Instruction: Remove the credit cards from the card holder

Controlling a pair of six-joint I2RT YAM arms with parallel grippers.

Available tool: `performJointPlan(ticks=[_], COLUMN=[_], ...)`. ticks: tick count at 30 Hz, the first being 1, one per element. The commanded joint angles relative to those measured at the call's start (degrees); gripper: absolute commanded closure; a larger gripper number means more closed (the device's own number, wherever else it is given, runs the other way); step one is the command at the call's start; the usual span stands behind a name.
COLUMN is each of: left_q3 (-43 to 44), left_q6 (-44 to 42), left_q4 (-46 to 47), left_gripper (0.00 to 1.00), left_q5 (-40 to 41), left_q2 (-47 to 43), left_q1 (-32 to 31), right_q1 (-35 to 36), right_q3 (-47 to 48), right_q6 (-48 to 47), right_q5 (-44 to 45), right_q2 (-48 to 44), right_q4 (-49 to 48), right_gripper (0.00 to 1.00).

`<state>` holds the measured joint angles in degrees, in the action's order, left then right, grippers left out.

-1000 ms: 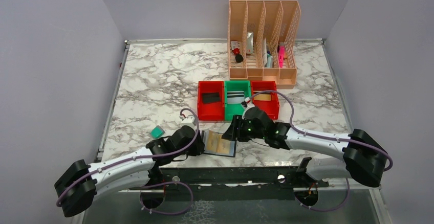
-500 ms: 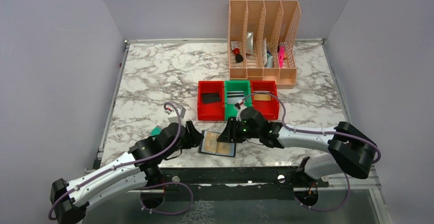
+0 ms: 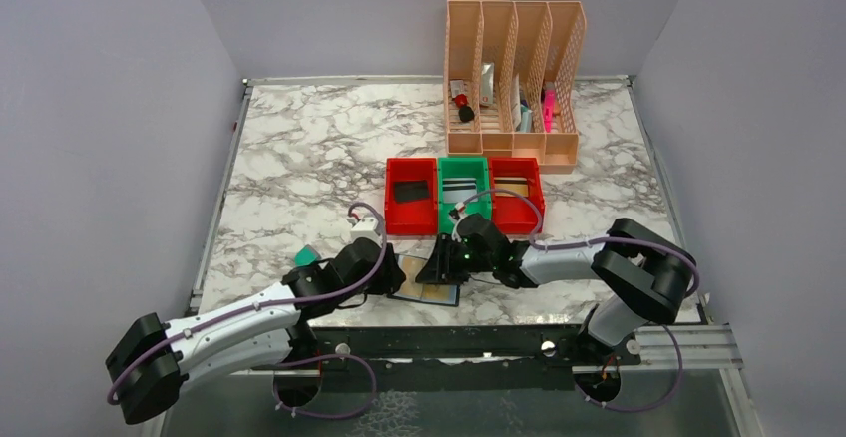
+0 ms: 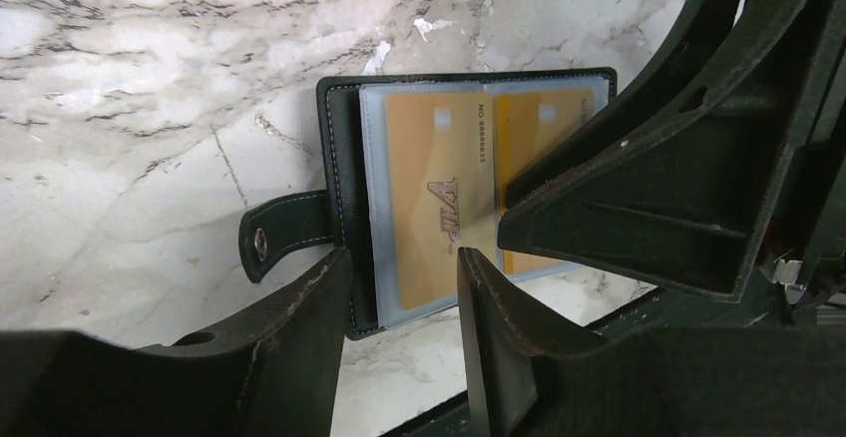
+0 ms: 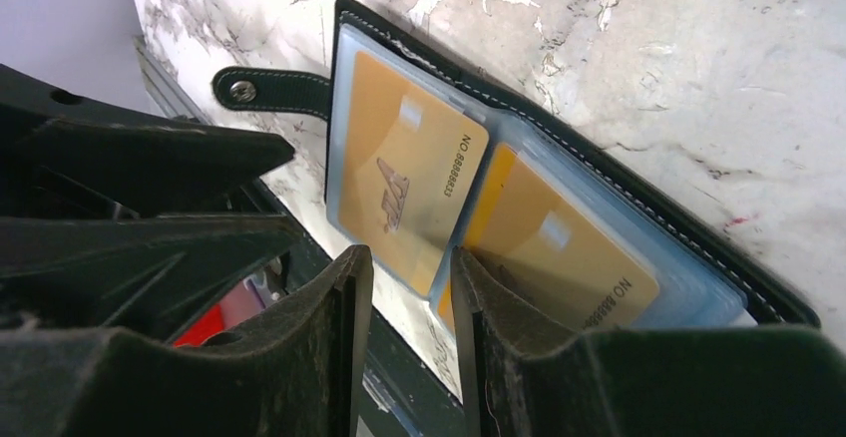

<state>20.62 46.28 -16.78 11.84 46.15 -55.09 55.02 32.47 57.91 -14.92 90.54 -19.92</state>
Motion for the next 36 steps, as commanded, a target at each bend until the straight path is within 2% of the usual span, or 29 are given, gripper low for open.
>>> performJointPlan(ticks=[1, 7, 13, 19, 23, 31, 36], left_q3=[-2.99, -7.29, -12.91, -16.71, -17.79, -16.75, -12.83], left_q6=[-0.57, 1.48, 5.07, 7.73, 8.85, 8.91, 9.71], left_q4=[8.73, 9.8, 15.42, 18.11, 20.05, 20.7, 12.16], left_gripper=[0.54, 0.6, 0.79, 0.89, 0.89, 0.89, 0.7], left_q5=[-3.8, -4.29, -8.9, -11.9, -12.61, -11.07, -4.72], left_q2=[1.78, 4.05, 0.61, -2.97, -3.14, -0.56, -5.06], left_q1=[0.07, 0.1, 0.07, -0.47, -1.9, -3.09, -3.09], right_q1=[0.17, 0.09, -0.28, -0.42, -0.49, -0.44, -0.44], right_q3=[-2.08, -5.9, -7.16, -8.57, -10.56, -8.56, -7.91], right_q6=[2.62, 4.77, 5.06, 5.54, 5.19, 3.45, 2.93], right_q5=[1.12, 5.3, 5.7, 8.39, 6.84, 3.7, 4.63], right_q2=[2.73, 1.92, 1.63, -2.18, -3.77, -0.58, -1.61], right_q4=[-3.36, -2.91, -2.76, 0.09, -2.87, -3.67, -1.07], right_gripper=[0.61, 0.62, 0.62, 0.63, 0.65, 0.69, 0.69])
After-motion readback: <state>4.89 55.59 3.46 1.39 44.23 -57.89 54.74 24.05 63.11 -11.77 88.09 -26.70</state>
